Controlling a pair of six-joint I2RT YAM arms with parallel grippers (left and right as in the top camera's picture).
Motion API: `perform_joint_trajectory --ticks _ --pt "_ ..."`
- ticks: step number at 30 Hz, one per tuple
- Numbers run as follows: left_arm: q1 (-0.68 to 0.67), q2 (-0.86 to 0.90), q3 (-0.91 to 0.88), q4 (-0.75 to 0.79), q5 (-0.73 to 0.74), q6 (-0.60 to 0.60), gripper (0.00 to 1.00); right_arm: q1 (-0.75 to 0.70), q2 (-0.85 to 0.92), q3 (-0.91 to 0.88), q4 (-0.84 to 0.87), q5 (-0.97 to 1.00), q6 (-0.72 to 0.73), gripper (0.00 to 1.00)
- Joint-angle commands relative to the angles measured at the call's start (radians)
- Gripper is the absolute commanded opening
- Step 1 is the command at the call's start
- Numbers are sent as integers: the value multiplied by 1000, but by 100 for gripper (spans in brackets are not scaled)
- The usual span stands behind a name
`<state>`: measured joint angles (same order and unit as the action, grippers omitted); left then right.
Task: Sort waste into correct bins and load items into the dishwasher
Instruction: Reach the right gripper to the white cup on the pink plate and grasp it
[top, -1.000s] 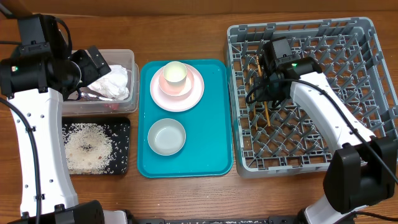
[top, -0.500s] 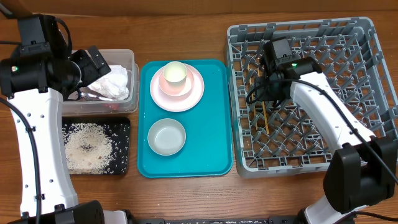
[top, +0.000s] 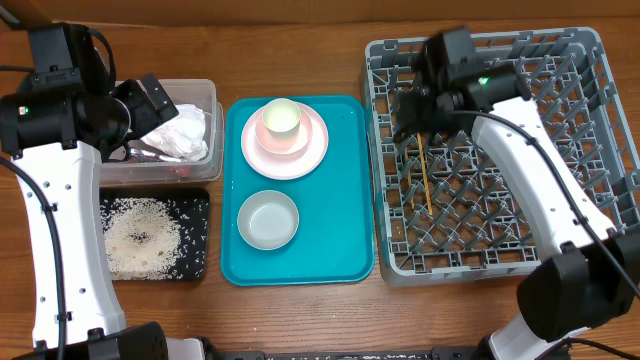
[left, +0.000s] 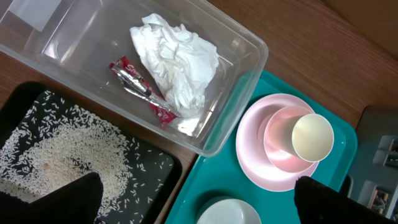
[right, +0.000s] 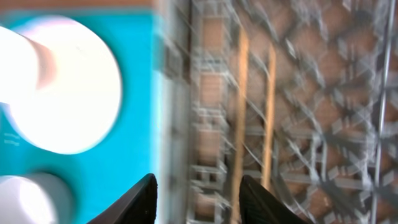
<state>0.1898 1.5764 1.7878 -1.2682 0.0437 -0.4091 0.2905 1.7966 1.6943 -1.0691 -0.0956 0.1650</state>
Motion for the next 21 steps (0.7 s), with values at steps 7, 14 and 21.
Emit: perform_joint_trajectory --ticks 7,14,21 --pt "0 0 16 0 -7 13 100 196 1 253 117 -30 -27 51" --pt "0 0 16 0 -6 13 100 322 67 251 364 16 -43 52" --pt "0 0 16 0 -6 13 100 392 243 251 415 32 -126 52"
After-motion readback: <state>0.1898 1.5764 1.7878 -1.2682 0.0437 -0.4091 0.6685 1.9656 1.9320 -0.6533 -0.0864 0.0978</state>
